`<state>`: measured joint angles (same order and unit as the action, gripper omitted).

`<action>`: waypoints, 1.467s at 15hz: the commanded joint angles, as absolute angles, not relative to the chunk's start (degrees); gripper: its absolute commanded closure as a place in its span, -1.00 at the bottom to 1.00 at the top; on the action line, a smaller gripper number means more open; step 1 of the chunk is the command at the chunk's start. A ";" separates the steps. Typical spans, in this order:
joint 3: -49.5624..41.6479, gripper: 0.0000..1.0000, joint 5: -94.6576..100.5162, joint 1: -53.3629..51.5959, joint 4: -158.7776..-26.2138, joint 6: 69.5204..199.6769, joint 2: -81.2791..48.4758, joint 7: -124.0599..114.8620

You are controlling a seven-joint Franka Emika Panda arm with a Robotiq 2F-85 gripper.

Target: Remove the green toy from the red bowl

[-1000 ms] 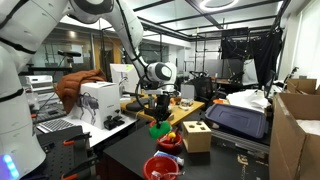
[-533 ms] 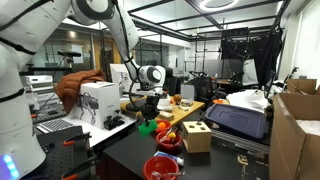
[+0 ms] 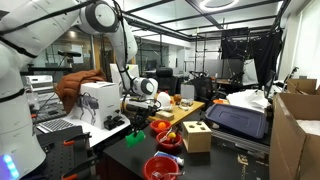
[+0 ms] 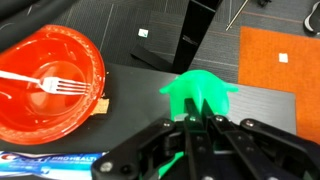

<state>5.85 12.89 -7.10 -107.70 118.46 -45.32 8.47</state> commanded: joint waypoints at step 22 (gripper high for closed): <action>11.23 0.97 11.98 -9.49 -108.19 128.58 -50.97 16.18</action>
